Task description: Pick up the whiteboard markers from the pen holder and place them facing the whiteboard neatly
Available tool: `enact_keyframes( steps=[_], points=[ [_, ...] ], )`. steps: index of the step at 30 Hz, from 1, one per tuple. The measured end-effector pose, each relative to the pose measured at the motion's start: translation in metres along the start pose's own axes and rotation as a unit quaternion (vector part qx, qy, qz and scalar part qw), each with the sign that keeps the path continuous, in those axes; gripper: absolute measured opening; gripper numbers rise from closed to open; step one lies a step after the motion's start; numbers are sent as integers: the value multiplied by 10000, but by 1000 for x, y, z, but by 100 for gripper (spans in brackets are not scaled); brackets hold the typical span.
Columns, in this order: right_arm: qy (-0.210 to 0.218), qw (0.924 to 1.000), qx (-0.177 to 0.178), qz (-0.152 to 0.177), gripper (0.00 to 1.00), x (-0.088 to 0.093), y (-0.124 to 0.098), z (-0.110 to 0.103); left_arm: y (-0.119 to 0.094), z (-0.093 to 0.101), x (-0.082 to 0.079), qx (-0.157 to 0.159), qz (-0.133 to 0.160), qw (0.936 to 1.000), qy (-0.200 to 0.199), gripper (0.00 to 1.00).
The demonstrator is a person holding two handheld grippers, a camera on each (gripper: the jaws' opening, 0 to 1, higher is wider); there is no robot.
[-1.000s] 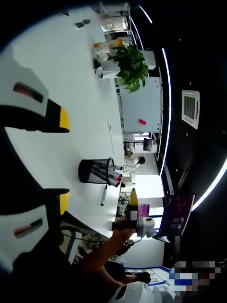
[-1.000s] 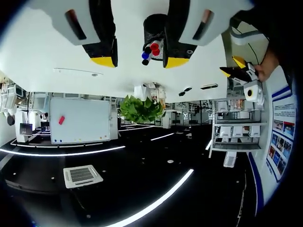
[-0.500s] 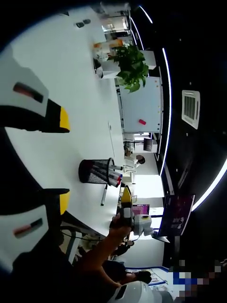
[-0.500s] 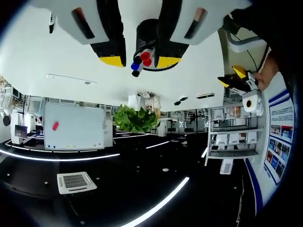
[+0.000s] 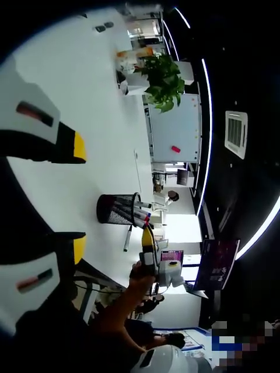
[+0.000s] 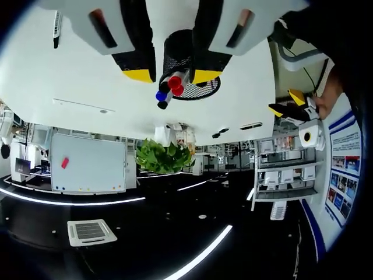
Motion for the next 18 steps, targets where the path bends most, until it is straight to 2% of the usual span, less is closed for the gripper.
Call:
enact_keyframes(
  steps=[18],
  points=[
    [-312,9991,-271,-135,19,4,9,-16,1,1,3,47,-67,10000,-26,48]
  ],
)
Point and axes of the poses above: the point that each gripper's makers call its tool centre point, and the gripper's own axes: y roughly forward along the fingers, z roughly to its right, x roughly out of its underside, the point moved 4 cm from there along -y, roughly backward along the fingers, and after that the axes turned 13 degrees about y, right-handed, at the moved point
